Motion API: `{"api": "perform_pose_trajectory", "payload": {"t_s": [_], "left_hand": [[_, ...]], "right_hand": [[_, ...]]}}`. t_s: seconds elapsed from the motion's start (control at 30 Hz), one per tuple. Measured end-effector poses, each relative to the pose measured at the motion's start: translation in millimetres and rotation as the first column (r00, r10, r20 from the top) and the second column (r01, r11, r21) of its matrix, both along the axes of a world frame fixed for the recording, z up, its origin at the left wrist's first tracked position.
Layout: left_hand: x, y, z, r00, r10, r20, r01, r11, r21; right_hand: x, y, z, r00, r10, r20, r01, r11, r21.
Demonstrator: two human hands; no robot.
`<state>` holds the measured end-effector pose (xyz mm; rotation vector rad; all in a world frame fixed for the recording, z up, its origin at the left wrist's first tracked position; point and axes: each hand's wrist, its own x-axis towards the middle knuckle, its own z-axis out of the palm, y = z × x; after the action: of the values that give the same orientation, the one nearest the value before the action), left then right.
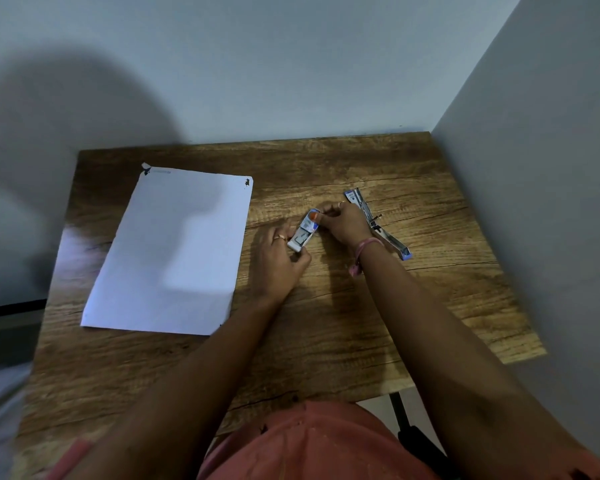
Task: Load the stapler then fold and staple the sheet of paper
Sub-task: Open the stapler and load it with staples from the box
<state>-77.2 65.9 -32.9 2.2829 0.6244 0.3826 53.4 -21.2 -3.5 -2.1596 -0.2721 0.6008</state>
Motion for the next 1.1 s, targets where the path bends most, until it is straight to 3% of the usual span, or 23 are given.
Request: {"api": "perform_pose_trajectory", "payload": {"t_s": [0.23,0.33,0.43,0.5,0.6,0.77,1.1], "left_hand": [[1.9,0.8,0.1,0.999,0.000,-0.037,0.000,1.000,-0.004],[1.8,0.7,-0.3,0.999,-0.003,-0.036,0.003,1.000,0.004],[1.7,0.0,-0.3,0.999,-0.001,-0.035,0.001,1.000,0.008],[1.5,-0.1,-0.8,1.000,-0.002,-0.029,0.002,1.000,0.009],[1.6,-0.1,-1.4,1.000,-0.004,-0.017,0.004,1.000,0.009],[2.0,0.6,-1.7,0.999,-0.004,-0.046,0.004,1.000,0.000],[1.9,0.8,-1.8,0.998,-0.020,-0.064,0.020,1.000,-0.002]], "right_hand": [[-2.9,-1.5,0.2,1.000,-0.012,0.022,0.012,0.999,-0.031],[-10.7,-5.9,5.2,0.990,0.018,0.143,-0.020,1.000,0.011],[-19.8,-10.4,9.7,0.897,0.195,0.397,-0.156,0.979,-0.128],[-24.7,-11.1,13.4,0.805,0.373,0.460,-0.272,0.923,-0.273],[-28.3,-6.9,19.9,0.724,0.522,0.451,-0.328,0.836,-0.441],[-31.0,4.3,24.2,0.682,0.596,0.424,-0.304,0.758,-0.577],[-31.0,9.4,20.8,0.790,0.514,0.335,-0.310,0.805,-0.505]]}}
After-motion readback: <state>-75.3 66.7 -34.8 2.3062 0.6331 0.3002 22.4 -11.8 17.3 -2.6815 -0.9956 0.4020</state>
